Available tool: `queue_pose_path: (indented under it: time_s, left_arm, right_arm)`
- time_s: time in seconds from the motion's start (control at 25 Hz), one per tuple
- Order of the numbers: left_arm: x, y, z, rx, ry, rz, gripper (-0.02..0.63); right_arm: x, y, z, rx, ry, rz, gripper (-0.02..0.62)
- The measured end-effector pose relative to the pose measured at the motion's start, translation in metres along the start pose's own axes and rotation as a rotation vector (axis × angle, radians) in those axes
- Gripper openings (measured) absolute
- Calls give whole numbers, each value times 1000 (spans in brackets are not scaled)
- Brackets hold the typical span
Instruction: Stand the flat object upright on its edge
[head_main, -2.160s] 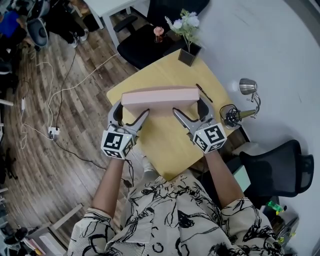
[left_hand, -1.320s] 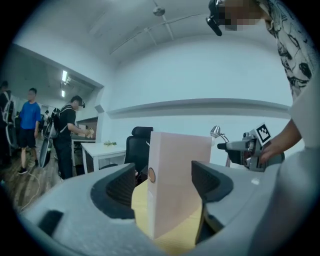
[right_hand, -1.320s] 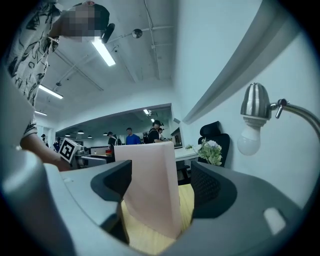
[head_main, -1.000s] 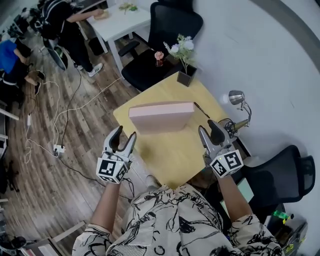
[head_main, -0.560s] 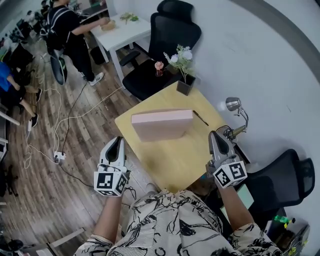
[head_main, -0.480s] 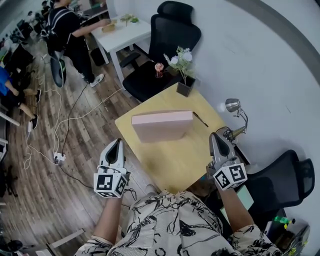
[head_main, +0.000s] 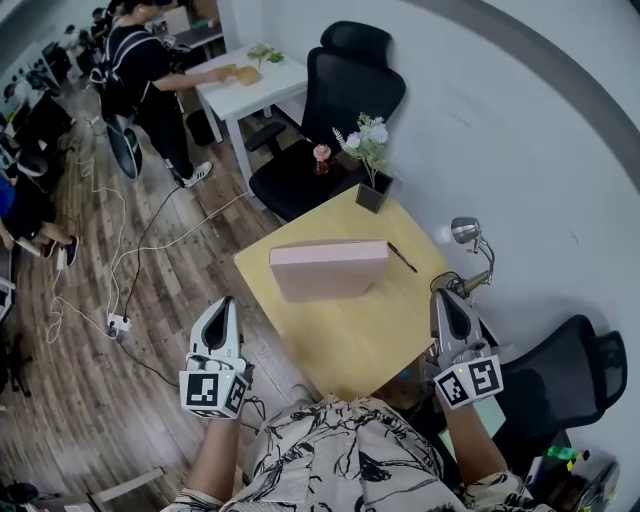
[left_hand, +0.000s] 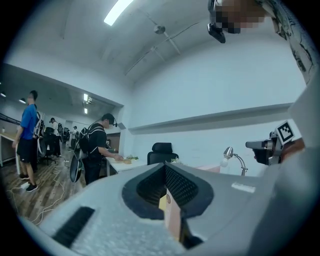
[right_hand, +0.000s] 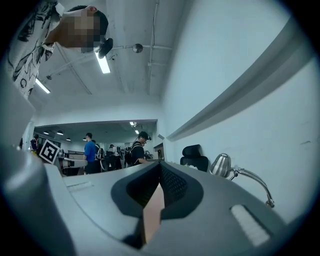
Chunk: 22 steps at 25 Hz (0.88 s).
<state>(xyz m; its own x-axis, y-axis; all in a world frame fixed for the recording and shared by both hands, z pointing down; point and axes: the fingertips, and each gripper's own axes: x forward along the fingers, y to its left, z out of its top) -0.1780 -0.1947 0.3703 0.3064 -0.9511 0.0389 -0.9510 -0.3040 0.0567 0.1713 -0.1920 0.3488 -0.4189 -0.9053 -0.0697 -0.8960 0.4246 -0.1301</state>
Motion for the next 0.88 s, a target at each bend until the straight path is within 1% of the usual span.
queue_pose_path:
  time_s: [0.2, 0.4, 0.56, 0.68, 0.88]
  left_arm:
    - [-8, -1, 25, 30, -48, 10, 2]
    - [-16, -3, 48, 116, -92, 36, 2]
    - [-23, -2, 56, 93, -116, 41, 2]
    - [-29, 1, 58, 99, -111, 50, 2]
    - [-36, 8, 55, 82, -99, 73, 2]
  right_arm:
    - [-5, -1, 21, 0, -34, -12, 3]
    - [-8, -3, 29, -8, -46, -27, 3]
    - [-15, -5, 33, -23, -52, -38, 3]
    - [-22, -7, 36, -21, -63, -47, 3]
    - [-31, -14, 42, -43, -82, -67, 3]
